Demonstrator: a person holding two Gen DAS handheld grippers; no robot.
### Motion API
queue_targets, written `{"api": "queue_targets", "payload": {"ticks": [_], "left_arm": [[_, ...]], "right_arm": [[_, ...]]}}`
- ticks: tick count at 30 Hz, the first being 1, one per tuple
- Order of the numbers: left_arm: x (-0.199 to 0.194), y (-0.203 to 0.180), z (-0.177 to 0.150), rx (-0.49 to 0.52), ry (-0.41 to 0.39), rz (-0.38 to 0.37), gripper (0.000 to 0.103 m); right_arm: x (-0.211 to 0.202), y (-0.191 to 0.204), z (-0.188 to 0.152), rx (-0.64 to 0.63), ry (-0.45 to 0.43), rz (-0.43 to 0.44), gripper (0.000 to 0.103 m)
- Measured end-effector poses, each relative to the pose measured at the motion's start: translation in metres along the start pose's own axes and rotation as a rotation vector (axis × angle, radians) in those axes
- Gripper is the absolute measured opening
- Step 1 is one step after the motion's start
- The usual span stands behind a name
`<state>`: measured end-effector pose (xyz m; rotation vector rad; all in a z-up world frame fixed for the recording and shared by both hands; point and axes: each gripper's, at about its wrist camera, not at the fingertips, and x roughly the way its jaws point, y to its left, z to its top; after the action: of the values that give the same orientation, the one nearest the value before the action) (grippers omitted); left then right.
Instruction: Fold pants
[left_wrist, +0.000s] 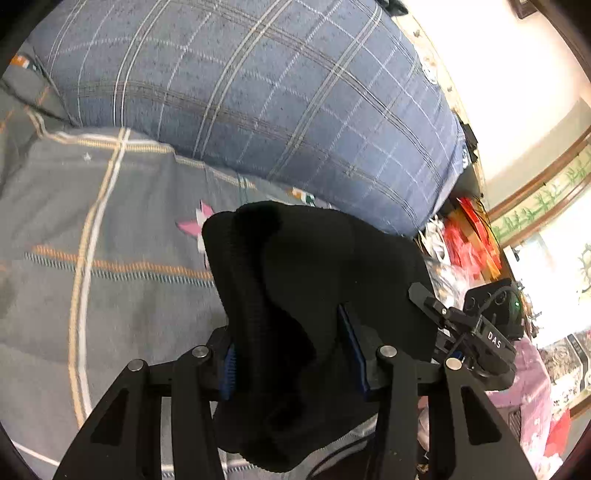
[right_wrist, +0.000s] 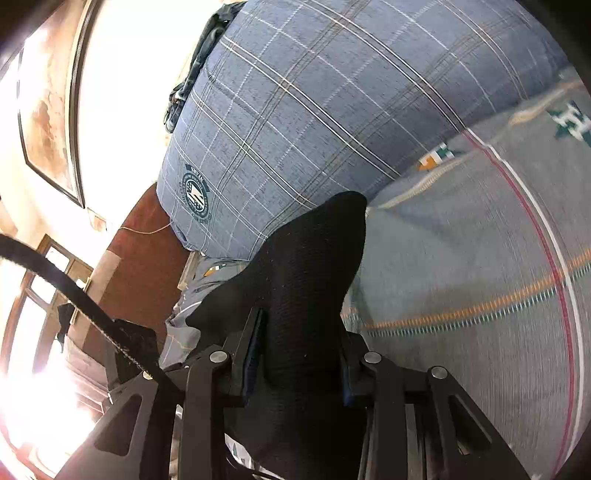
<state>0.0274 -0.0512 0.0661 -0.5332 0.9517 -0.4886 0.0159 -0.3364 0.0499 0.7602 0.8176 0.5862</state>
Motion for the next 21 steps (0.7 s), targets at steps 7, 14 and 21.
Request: {"api": "queue_targets", "payload": {"ticks": [7,14,21], "left_arm": [[0.015,0.019,0.034,-0.017,0.012,0.056,0.046],[0.052,0.057,0.047,-0.094,0.06,0.103,0.046],[0.073,0.076,0.045,-0.125,0.093,0.119,0.046]], "right_arm": [[0.036,0.0,0.024,-0.012,0.029,-0.037,0.037],[0.08,-0.024,0.032,0.036,0.083,-0.09,0.037],[0.101,-0.046,0.03,0.073,0.114,-0.124,0.037]]}}
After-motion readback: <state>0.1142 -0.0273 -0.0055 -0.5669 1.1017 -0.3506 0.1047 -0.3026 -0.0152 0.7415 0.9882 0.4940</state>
